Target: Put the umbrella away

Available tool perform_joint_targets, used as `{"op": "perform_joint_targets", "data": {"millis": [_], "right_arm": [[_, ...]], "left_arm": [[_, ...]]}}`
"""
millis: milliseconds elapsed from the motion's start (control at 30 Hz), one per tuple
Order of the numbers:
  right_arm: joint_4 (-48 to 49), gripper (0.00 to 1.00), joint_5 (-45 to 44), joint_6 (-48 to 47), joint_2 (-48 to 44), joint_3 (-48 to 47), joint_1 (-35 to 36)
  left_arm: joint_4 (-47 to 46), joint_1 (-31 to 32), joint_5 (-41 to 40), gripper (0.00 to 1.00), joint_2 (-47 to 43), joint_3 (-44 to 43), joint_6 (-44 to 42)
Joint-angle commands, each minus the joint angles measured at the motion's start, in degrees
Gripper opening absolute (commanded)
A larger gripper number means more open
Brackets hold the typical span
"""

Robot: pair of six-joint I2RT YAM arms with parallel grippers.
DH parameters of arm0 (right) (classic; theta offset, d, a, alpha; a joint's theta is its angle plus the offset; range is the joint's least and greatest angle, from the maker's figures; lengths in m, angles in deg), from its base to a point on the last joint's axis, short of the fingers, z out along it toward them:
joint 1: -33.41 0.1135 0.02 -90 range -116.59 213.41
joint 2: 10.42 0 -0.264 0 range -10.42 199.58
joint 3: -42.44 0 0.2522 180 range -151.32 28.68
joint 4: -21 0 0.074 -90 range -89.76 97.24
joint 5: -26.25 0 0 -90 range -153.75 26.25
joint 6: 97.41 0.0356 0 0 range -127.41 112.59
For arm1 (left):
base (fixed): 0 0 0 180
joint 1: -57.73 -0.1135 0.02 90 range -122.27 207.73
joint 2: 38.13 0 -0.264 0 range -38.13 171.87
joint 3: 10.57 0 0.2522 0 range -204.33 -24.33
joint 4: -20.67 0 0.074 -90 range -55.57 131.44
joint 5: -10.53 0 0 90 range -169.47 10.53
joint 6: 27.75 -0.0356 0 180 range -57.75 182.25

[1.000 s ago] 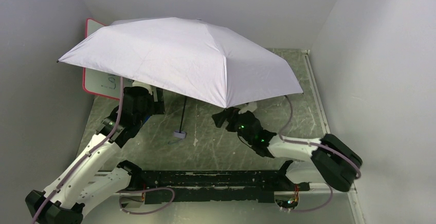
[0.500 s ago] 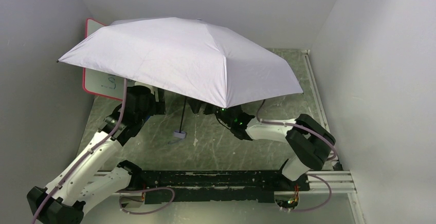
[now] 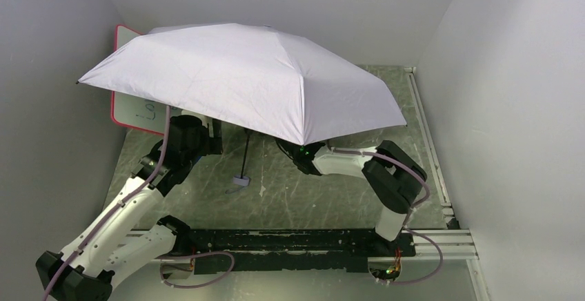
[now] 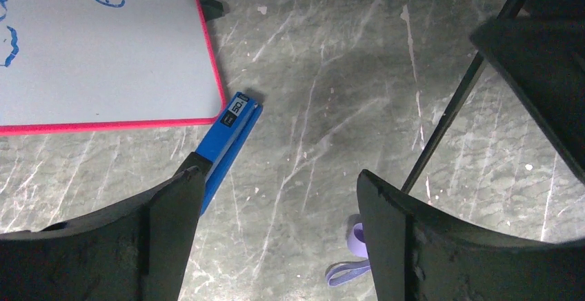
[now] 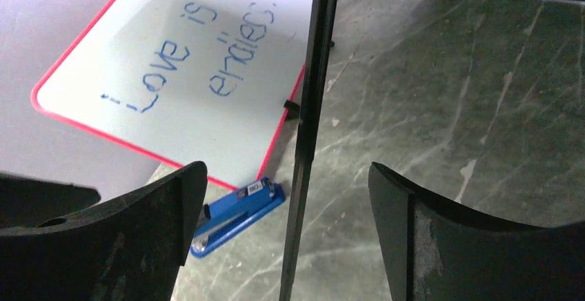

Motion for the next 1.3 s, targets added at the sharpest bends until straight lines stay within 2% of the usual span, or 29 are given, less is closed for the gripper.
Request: {"op": "perform_joint_targets", "data": {"millis": [0,467,900,967,1167,1267], "right_arm": [[2.42,0.89,-3.12,-1.67,3.24,-4.83,-1.17],[-1.75,0.77,-4.21,-0.72,8.58,-15.94,-5.01],[-2.18,0.35,1.98,-0.84,6.36,-17.33,-7.31],[-2.04,0.25,2.88,-0.64,5.96,-17.74,-7.57],[-0.58,0.00,3.79,1.26,2.88,-17.41,-8.69],[0.42,0.00,4.83,2.89,0.49,-16.72,-9.95]], "left_arm": [[-0.98,-0.21,1.13,0.85,-1.00,-0.37,-0.42],[-0.89,-0.21,0.95,0.85,-1.18,-0.37,-0.44],[-0.98,-0.21,1.14,0.85,-0.79,-0.34,-0.43],[-0.85,-0.21,1.06,0.86,-0.75,-0.28,-0.34],[-1.68,-0.30,1.95,0.97,-2.19,0.43,-0.28],[-2.04,-0.30,1.58,0.97,-3.91,1.33,1.03]]}}
